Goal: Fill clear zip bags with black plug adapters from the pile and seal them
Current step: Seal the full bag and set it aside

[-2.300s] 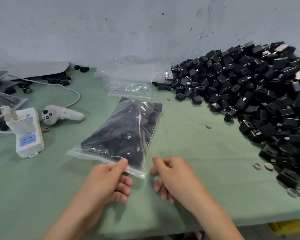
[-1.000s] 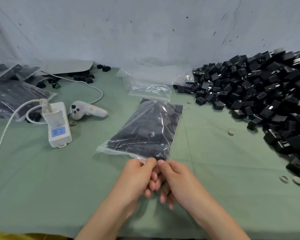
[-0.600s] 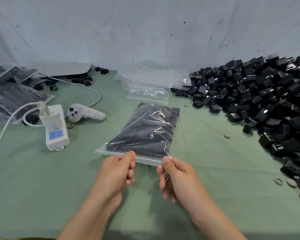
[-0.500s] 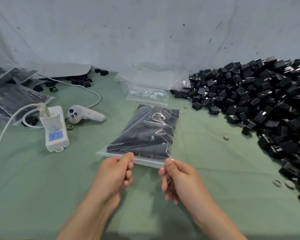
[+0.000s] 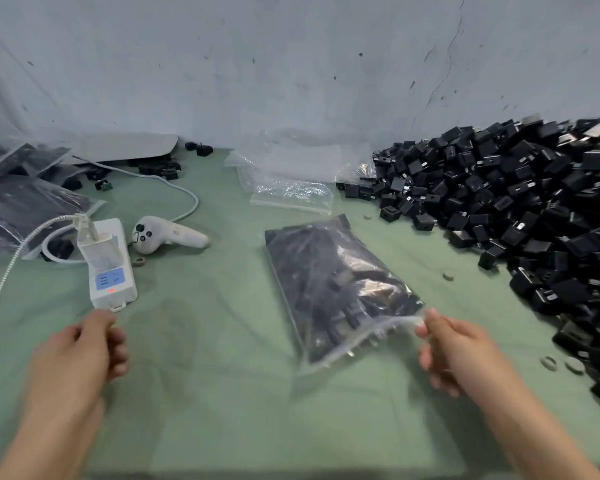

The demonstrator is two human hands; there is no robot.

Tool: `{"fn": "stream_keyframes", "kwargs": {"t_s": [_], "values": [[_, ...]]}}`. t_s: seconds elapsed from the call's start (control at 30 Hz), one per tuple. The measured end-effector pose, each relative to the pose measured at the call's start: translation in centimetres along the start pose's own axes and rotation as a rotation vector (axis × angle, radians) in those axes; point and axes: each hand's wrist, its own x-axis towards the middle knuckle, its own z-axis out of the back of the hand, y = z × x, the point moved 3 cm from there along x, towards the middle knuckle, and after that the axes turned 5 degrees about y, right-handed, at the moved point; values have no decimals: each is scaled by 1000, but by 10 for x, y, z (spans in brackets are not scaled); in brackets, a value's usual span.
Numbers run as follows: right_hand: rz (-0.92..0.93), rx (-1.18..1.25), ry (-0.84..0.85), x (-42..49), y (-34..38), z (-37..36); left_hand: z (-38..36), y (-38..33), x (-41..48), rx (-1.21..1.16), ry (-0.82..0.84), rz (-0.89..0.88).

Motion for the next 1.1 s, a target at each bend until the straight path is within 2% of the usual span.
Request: {"fn": "stream_keyframes", "kwargs": {"t_s": [0.1,0.13,0.2,0.3,0.37,0.5,0.6,0.63,0.73,0.8,0.87,1.0,1.1], "values": [[8,-539,-200,4,-1,34,-19,-5,-16,-39,201,-47],[29,-635,-270,9,3,38,-36,-8,-24,-31,255,-68],[95,-599,-258,20,15,29,-71,-11,-40,-4,390,-15],[170,-687,-131,35,30,-4,-108,-8,-54,3,616,273],[218,-703,-100,41,35,-20,-123,-3,-60,32,696,355],[143,-496,-46,42,44,-34,-152,-5,-62,187,787,291],[49,-243,16,38,46,-46,-156,-10,-56,429,781,117],[23,-182,62,36,46,-51,-152,-11,-53,420,795,92],[-39,130,268,27,46,-72,-133,-13,-50,262,948,248],[-32,318,349,18,52,-83,-122,-13,-48,207,995,281],[-22,417,411,9,57,-92,-110,-22,-47,169,980,225],[10,674,588,-1,69,-111,-78,-57,-47,158,935,-17],[53,728,716,-2,93,-136,-51,-81,-41,122,923,-41]]}}
